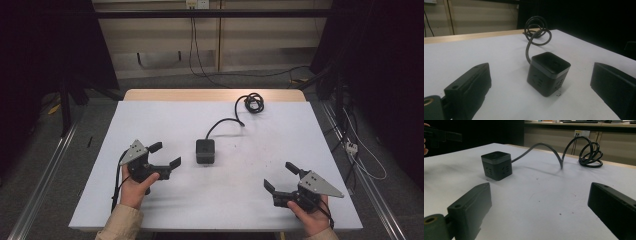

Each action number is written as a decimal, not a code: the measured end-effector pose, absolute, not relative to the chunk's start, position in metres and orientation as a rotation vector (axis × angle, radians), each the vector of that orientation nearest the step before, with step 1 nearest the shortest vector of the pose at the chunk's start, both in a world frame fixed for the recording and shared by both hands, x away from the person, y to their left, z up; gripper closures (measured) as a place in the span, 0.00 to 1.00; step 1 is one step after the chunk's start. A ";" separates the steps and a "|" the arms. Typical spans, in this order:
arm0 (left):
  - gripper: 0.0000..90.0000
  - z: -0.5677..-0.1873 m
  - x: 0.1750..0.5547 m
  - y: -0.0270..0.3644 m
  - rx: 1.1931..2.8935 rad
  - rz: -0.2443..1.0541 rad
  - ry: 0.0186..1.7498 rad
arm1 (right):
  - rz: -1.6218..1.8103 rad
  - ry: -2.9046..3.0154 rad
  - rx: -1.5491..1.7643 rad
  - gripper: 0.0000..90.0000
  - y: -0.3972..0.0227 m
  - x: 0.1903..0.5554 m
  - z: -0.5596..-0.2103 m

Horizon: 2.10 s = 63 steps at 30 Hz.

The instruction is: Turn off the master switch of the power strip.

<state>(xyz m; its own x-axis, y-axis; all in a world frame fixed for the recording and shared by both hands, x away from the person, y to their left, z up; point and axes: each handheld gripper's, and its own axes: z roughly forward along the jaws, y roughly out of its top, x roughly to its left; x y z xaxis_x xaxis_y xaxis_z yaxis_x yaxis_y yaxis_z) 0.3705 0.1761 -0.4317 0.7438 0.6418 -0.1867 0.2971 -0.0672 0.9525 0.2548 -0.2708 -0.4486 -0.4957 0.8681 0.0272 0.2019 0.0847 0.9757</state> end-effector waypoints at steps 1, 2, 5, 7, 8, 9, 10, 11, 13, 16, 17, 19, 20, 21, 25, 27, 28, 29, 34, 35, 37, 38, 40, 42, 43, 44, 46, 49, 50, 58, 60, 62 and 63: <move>0.03 -0.432 0.371 0.175 1.659 0.331 0.761 | 1.448 1.776 1.057 0.05 -0.271 0.255 -0.449; 0.03 -0.432 0.371 0.174 1.662 0.330 0.759 | 1.447 1.776 1.057 0.05 -0.271 0.255 -0.449; 0.03 -0.432 0.373 0.172 1.659 0.326 0.758 | 1.446 1.777 1.054 0.05 -0.271 0.255 -0.449; 0.03 -0.431 0.373 0.171 1.662 0.324 0.759 | 1.448 1.776 1.057 0.05 -0.271 0.255 -0.449; 0.04 -0.431 0.374 0.169 1.665 0.319 0.756 | 1.448 1.776 1.056 0.05 -0.271 0.255 -0.449; 0.04 -0.431 0.375 0.168 1.666 0.318 0.755 | 1.448 1.776 1.056 0.05 -0.271 0.255 -0.449; 0.04 -0.431 0.375 0.168 1.666 0.318 0.755 | 1.449 1.777 1.056 0.05 -0.271 0.255 -0.448; 0.04 -0.432 0.375 0.166 1.668 0.314 0.754 | 1.449 1.777 1.056 0.05 -0.271 0.255 -0.448; 0.04 -0.432 0.376 0.166 1.669 0.313 0.755 | 1.449 1.778 1.056 0.05 -0.271 0.255 -0.448; 0.04 -0.432 0.377 0.164 1.668 0.309 0.756 | 1.449 1.779 1.054 0.05 -0.270 0.255 -0.448; 0.04 -0.432 0.378 0.163 1.667 0.310 0.760 | 1.447 1.783 1.052 0.05 -0.271 0.255 -0.449; 0.04 -0.432 0.379 0.162 1.671 0.309 0.760 | 1.447 1.784 1.053 0.05 -0.270 0.255 -0.449; 0.04 -0.432 0.379 0.162 1.671 0.309 0.760 | 1.447 1.784 1.053 0.05 -0.270 0.255 -0.449; 0.04 -0.432 0.379 0.161 1.674 0.308 0.754 | 1.448 1.784 1.050 0.06 -0.270 0.255 -0.448; 0.04 -0.432 0.381 0.154 1.683 0.304 0.746 | 1.451 1.781 1.054 0.06 -0.271 0.254 -0.448; 0.04 -0.431 0.382 0.153 1.682 0.302 0.744 | 1.451 1.780 1.055 0.06 -0.271 0.254 -0.448; 0.04 -0.431 0.382 0.153 1.684 0.302 0.741 | 1.451 1.780 1.054 0.06 -0.271 0.255 -0.448; 0.04 -0.432 0.383 0.152 1.684 0.301 0.742 | 1.452 1.780 1.055 0.06 -0.271 0.255 -0.448; 0.05 -0.433 0.384 0.148 1.694 0.296 0.736 | 1.453 1.782 1.054 0.06 -0.271 0.255 -0.448; 0.05 -0.433 0.384 0.147 1.694 0.294 0.737 | 1.454 1.781 1.054 0.06 -0.271 0.255 -0.448; 0.05 -0.433 0.385 0.146 1.698 0.294 0.733 | 1.455 1.783 1.053 0.06 -0.271 0.255 -0.449; 0.05 -0.433 0.386 0.144 1.701 0.292 0.732 | 1.456 1.785 1.053 0.06 -0.271 0.255 -0.449; 0.05 -0.433 0.386 0.143 1.698 0.290 0.732 | 1.456 1.785 1.052 0.06 -0.271 0.255 -0.449; 0.05 -0.433 0.387 0.142 1.698 0.290 0.730 | 1.457 1.783 1.052 0.06 -0.271 0.255 -0.449; 0.05 -0.433 0.387 0.142 1.698 0.290 0.730 | 1.457 1.781 1.053 0.06 -0.271 0.254 -0.448; 0.05 -0.433 0.388 0.141 1.697 0.291 0.731 | 1.458 1.781 1.054 0.06 -0.271 0.255 -0.449; 0.06 -0.433 0.388 0.140 1.700 0.291 0.729 | 1.457 1.782 1.056 0.06 -0.272 0.255 -0.449; 0.06 -0.433 0.390 0.139 1.700 0.290 0.730 | 1.458 1.783 1.056 0.06 -0.271 0.255 -0.449; 0.06 -0.433 0.390 0.138 1.700 0.291 0.732 | 1.458 1.784 1.055 0.06 -0.271 0.255 -0.449; 0.06 -0.434 0.393 0.133 1.713 0.291 0.723 | 1.458 1.784 1.057 0.06 -0.272 0.255 -0.449; 0.06 -0.434 0.393 0.132 1.712 0.288 0.724 | 1.458 1.784 1.056 0.06 -0.272 0.255 -0.449; 0.06 -0.434 0.394 0.130 1.715 0.287 0.722 | 1.459 1.784 1.055 0.06 -0.272 0.255 -0.449; 0.06 -0.434 0.394 0.129 1.720 0.289 0.721 | 1.462 1.781 1.055 0.06 -0.272 0.255 -0.449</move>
<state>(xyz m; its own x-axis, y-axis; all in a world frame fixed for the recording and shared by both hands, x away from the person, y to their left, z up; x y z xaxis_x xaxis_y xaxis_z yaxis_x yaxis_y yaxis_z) 0.3943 0.1291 -0.4338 0.7778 0.6021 -0.1804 0.3115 -0.1200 0.9427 0.2546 -0.2719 -0.4485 -0.5056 0.8620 0.0361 0.2031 0.0782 0.9760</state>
